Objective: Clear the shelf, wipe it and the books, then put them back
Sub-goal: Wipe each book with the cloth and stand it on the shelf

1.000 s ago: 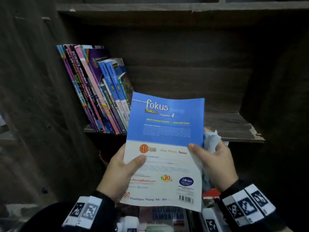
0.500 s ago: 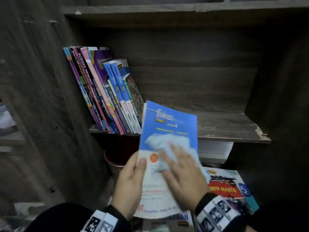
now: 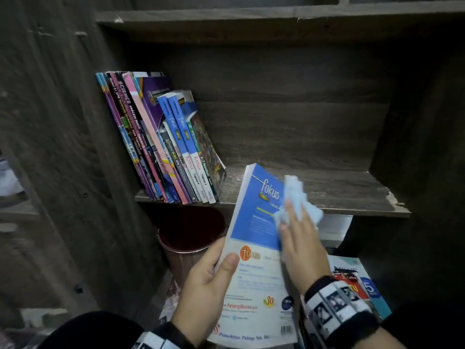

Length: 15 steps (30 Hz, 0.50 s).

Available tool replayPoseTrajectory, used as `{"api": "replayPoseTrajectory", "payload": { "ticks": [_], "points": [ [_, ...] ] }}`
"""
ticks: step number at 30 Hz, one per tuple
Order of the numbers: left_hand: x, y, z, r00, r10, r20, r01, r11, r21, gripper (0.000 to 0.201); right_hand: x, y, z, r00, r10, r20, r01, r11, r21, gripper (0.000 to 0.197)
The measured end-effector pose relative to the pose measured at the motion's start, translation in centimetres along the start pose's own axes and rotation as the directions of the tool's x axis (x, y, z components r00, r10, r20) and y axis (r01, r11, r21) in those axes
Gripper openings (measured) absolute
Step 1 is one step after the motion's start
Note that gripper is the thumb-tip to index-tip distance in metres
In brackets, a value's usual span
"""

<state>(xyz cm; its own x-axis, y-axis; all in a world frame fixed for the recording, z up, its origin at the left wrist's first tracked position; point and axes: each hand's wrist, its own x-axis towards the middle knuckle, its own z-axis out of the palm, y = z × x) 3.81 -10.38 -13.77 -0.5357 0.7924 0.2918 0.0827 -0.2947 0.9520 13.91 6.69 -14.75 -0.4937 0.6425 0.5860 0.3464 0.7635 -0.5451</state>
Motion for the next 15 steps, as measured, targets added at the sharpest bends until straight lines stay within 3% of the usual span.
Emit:
{"api": "replayPoseTrajectory", "payload": {
  "ticks": [2,3,5,7,9,11,13,15],
  "points": [
    [-0.1,0.0,0.2,1.0,0.001,0.022,-0.001,1.0,0.019,0.032,-0.3,0.2,0.3,0.979,0.203,0.031,-0.204,0.975,0.087,0.049],
    [0.0,-0.2,0.2,1.0,0.006,0.021,-0.007,0.999,0.041,0.031,-1.1,-0.6,0.6,0.982,0.18,0.063,-0.186,0.976,0.113,0.048],
    [0.1,-0.6,0.3,1.0,0.009,0.003,-0.01,0.998,0.056,0.029,-3.2,-3.1,1.4,0.995,-0.066,0.071,0.054,0.986,0.155,0.049],
    [0.2,-0.8,0.3,1.0,0.022,-0.01,-0.021,0.997,0.08,0.031,-4.8,-4.3,2.0,0.932,-0.344,0.113,0.334,0.937,0.101,0.051],
    [0.1,-1.0,0.2,1.0,0.002,-0.002,-0.002,0.997,0.079,0.033,-4.0,-4.1,1.7,0.904,-0.405,0.136,0.402,0.914,0.051,0.051],
    [-0.2,-1.0,0.1,0.999,-0.046,0.014,0.045,0.999,0.01,0.029,-2.2,-2.9,1.0,0.954,-0.289,0.08,0.29,0.957,0.007,0.052],
    [-0.3,-0.7,0.0,0.998,-0.06,0.038,0.06,0.998,-0.017,0.033,-0.5,-1.5,0.1,0.998,-0.068,-0.013,0.068,0.998,0.016,0.051],
    [-0.3,-0.3,-0.1,1.0,-0.021,0.022,0.021,1.0,-0.003,0.037,-0.2,-0.8,0.1,0.988,0.152,-0.041,-0.152,0.988,0.015,0.048]
  ]
}}
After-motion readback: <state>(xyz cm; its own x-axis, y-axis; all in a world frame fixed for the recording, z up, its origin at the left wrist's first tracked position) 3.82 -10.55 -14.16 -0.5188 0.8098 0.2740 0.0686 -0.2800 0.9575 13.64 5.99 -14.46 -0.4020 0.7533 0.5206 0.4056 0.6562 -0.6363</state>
